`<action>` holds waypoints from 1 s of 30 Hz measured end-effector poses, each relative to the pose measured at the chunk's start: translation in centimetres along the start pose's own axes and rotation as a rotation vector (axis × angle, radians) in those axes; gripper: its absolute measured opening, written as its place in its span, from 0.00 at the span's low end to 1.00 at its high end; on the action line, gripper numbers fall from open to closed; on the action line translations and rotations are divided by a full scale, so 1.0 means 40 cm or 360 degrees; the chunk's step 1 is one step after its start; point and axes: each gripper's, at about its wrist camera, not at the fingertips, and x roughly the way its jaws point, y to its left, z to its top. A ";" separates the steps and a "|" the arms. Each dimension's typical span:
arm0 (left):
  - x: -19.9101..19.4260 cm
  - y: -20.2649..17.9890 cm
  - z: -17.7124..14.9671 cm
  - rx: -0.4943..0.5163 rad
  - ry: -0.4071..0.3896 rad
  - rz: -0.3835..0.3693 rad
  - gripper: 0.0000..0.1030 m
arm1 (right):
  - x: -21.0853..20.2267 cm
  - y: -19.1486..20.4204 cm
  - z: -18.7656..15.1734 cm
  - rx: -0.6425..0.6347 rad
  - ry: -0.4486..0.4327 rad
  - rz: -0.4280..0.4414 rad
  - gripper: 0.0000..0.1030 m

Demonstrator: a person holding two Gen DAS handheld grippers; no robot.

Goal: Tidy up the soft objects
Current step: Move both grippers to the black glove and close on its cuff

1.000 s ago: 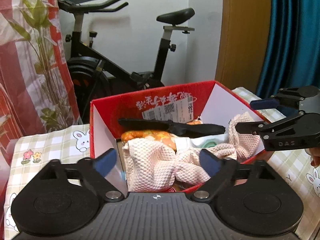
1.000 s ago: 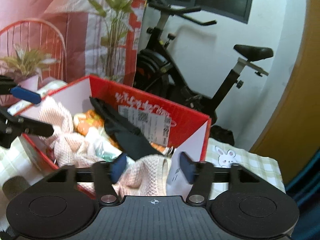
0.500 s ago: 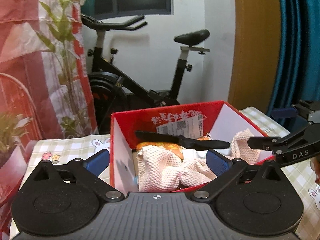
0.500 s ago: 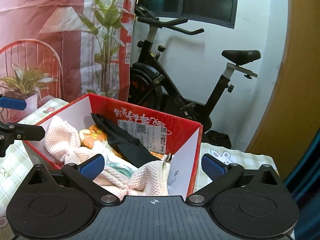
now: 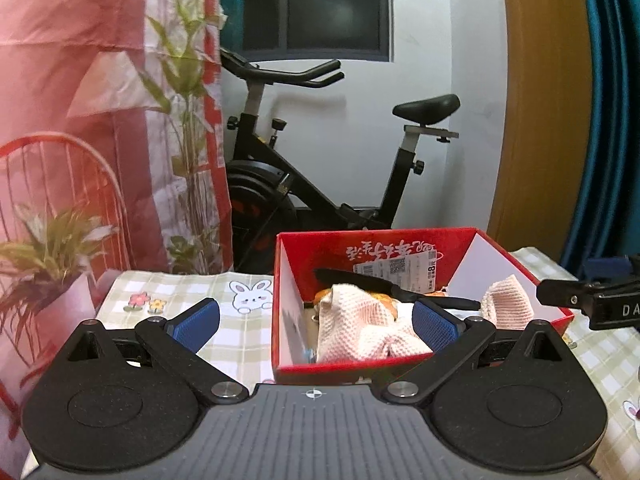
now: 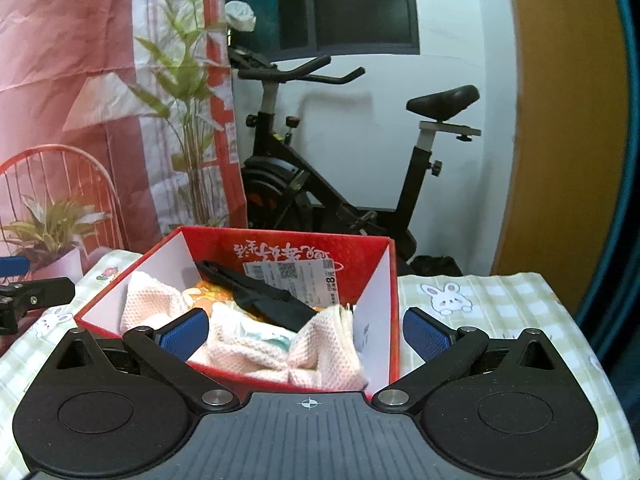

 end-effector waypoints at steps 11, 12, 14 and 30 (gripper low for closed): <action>-0.050 -0.038 -0.142 0.0074 0.0170 -0.0020 1.00 | -0.060 0.027 -0.164 0.0099 0.0000 -0.0010 1.00; -0.053 -0.044 -0.157 0.0072 0.0199 -0.0050 1.00 | -0.062 0.028 -0.181 0.0130 0.0018 0.0004 1.00; -0.056 -0.051 -0.183 0.0066 0.0260 -0.0107 1.00 | -0.067 0.031 -0.212 0.0164 0.0052 0.0017 1.00; -0.019 -0.025 -0.293 -0.0090 0.0559 -0.0175 1.00 | -0.100 0.064 -0.348 0.0070 0.0197 0.0076 0.77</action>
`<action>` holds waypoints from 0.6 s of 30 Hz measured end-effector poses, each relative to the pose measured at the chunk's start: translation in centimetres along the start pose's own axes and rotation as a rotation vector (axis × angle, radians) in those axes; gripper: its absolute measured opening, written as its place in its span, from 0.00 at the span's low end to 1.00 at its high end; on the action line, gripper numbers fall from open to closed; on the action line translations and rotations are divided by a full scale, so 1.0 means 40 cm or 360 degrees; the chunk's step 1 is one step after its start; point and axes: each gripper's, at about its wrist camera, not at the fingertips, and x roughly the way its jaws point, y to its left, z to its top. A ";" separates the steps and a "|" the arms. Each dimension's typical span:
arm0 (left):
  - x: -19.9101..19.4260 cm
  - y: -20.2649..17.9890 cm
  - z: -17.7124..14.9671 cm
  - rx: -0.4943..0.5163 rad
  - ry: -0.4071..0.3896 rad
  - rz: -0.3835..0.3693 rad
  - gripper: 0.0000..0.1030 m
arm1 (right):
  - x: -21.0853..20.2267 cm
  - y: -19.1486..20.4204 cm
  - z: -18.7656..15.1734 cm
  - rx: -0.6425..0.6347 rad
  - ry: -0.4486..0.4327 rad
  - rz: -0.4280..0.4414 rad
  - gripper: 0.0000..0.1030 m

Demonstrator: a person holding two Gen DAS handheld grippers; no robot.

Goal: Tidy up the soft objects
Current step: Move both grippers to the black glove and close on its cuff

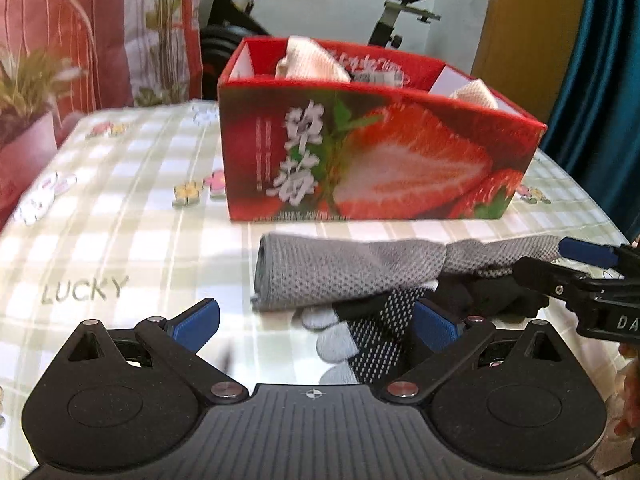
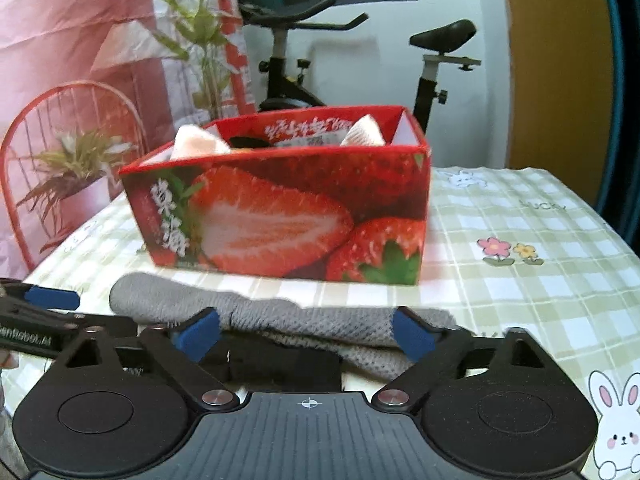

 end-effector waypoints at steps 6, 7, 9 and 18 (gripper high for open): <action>0.008 0.021 -0.015 -0.0049 0.0034 -0.0033 0.99 | 0.007 0.013 -0.020 -0.0016 0.0060 0.0042 0.55; 0.009 0.024 -0.016 -0.0055 0.0036 -0.0044 0.99 | 0.006 0.014 -0.021 -0.0019 0.0062 0.0052 0.52; 0.014 0.020 -0.015 -0.0066 0.0041 -0.0064 0.97 | 0.009 0.015 -0.022 -0.0022 0.0074 0.0072 0.49; 0.045 0.013 -0.033 -0.0067 0.0107 -0.0196 0.73 | 0.062 -0.010 -0.040 0.0111 0.0162 0.0088 0.49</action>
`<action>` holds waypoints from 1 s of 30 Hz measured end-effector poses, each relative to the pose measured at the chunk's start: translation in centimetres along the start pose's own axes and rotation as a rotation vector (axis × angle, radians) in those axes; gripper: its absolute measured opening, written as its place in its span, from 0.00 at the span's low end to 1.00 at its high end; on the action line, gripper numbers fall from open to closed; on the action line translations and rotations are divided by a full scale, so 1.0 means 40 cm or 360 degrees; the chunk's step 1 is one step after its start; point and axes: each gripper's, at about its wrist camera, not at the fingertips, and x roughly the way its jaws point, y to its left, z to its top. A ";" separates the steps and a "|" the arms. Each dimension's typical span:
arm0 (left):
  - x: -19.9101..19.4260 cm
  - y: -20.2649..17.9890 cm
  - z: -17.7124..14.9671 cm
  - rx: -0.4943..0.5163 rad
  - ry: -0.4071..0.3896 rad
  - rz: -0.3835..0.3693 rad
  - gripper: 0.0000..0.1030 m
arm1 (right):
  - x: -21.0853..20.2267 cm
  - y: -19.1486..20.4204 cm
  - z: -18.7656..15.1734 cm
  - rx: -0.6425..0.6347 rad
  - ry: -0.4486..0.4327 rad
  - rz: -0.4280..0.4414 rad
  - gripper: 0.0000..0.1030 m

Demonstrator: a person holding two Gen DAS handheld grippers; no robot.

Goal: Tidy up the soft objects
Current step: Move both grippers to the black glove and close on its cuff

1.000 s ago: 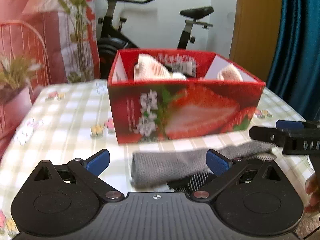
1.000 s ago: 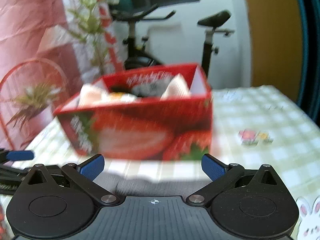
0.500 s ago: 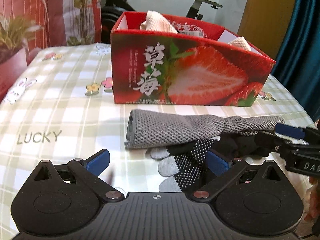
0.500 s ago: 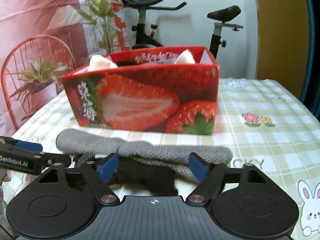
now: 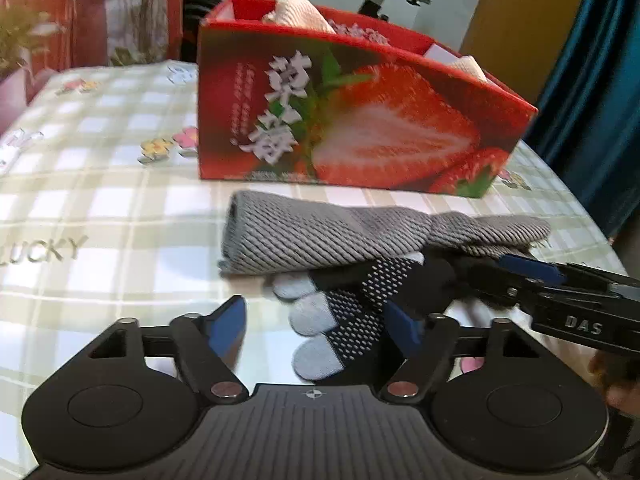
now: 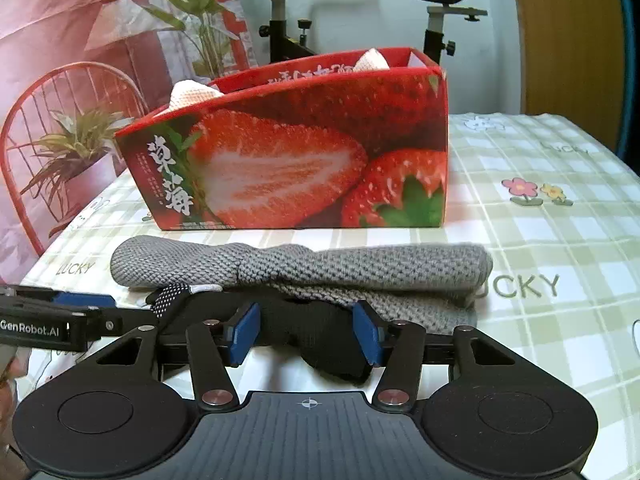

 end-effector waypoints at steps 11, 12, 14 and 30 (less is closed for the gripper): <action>0.001 0.007 -0.002 -0.0011 0.0003 -0.0049 0.68 | 0.005 0.007 -0.003 -0.0002 0.0004 0.0030 0.49; 0.001 0.008 -0.001 -0.0012 0.0002 -0.0047 0.66 | 0.006 0.008 -0.003 -0.0001 0.0004 0.0040 0.49; 0.001 0.005 0.000 -0.0008 0.0000 -0.0042 0.65 | 0.008 0.012 -0.003 -0.0008 0.0008 0.0062 0.49; -0.003 0.020 -0.005 -0.0028 -0.0042 -0.0155 0.19 | -0.001 0.010 -0.008 -0.0030 -0.0008 0.0083 0.50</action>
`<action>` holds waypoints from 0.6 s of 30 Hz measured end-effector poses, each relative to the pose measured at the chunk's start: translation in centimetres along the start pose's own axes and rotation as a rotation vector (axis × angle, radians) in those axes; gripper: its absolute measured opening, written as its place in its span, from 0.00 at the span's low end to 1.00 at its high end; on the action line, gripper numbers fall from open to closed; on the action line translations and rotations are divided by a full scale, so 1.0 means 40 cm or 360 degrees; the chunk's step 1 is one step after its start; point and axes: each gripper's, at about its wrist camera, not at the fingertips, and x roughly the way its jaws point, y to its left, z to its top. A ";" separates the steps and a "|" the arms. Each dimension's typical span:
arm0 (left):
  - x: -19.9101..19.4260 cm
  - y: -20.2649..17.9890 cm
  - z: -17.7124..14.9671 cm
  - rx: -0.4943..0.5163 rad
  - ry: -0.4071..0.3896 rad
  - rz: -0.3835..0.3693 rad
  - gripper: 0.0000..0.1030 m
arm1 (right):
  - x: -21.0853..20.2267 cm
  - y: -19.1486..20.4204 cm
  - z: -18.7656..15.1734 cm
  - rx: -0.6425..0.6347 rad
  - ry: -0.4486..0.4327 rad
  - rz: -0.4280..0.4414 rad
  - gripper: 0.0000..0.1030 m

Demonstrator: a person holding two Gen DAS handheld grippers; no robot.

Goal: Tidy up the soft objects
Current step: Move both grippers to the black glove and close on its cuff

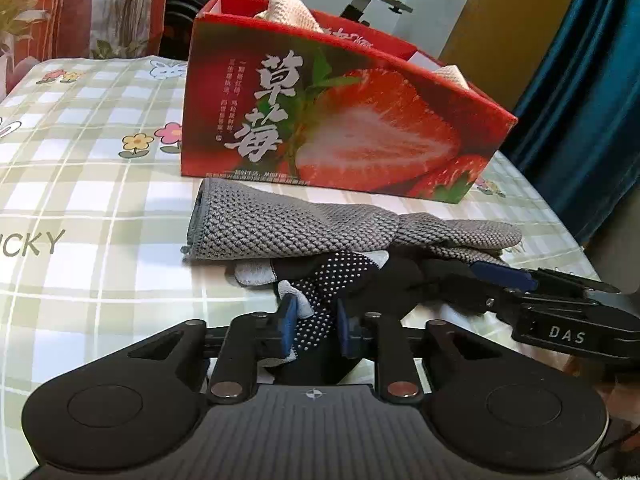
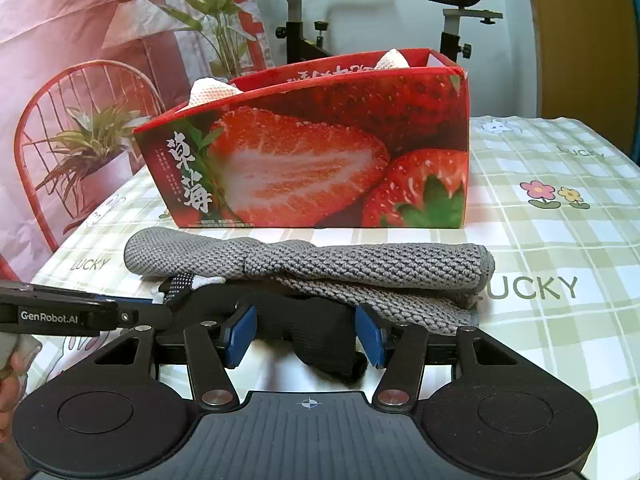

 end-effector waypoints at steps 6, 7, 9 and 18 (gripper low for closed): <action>0.003 0.000 -0.003 -0.0001 -0.0005 -0.0017 0.18 | 0.002 -0.009 -0.003 0.0033 0.0013 0.0037 0.49; 0.005 -0.001 -0.003 0.0000 -0.0002 -0.0017 0.18 | 0.001 -0.010 -0.003 0.0030 0.0013 0.0045 0.49; 0.006 0.000 -0.002 0.0004 0.0003 -0.0014 0.19 | 0.001 -0.005 -0.005 0.0011 0.0021 0.0057 0.49; 0.007 -0.007 -0.004 0.0044 0.0013 -0.0027 0.20 | 0.003 -0.006 -0.008 0.0014 0.0017 0.0051 0.42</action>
